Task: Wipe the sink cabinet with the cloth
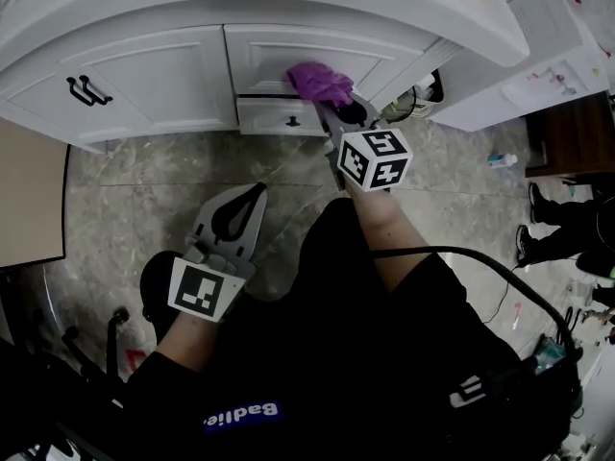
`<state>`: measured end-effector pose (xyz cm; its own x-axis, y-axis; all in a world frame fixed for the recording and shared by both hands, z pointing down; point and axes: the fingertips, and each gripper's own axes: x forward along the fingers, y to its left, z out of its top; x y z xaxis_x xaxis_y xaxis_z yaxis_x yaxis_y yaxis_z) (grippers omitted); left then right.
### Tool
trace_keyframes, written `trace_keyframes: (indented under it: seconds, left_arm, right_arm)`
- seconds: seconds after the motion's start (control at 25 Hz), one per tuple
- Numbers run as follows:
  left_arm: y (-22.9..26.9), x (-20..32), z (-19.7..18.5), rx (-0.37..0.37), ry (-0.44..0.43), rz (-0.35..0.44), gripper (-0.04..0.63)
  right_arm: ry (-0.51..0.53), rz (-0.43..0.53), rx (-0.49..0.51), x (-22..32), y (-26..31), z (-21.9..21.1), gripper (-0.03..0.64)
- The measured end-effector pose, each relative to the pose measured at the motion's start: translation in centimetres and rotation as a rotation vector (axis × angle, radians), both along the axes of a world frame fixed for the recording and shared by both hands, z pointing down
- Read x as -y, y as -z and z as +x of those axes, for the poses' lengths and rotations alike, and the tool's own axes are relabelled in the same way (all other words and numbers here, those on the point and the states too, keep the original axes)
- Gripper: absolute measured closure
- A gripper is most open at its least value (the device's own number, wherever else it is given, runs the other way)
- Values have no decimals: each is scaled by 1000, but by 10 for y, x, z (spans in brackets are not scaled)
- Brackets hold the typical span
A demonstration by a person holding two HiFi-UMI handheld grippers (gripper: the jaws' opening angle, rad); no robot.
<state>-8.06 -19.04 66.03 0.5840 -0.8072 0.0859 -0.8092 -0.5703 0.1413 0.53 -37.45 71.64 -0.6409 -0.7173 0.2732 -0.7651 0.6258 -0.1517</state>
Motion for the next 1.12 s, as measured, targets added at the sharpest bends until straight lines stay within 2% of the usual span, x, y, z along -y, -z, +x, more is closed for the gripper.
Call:
trace_keyframes:
  seconds: [0.12, 0.48, 0.68, 0.76, 0.92, 1.12]
  left_arm:
    - [3, -2, 0, 12, -4, 5, 591]
    - [0, -3, 6, 14, -14, -6, 591]
    - [1, -2, 5, 15, -13, -11, 591]
    - [1, -2, 5, 15, -13, -11, 591]
    - [-1, -1, 9, 13, -28, -9, 591]
    - [5, -3, 19, 10, -53, 5, 591]
  right_arm:
    - [2, -14, -22, -5, -8, 3, 531]
    - [-68, -153, -91, 5, -70, 29, 531]
    - [-54, -191, -105, -7, -80, 37, 531]
    - [-44, -153, -60, -18, -63, 45, 531]
    - [-28, -9, 73, -31, 7, 56, 531]
    - [-45, 148, 127, -20, 87, 70, 531]
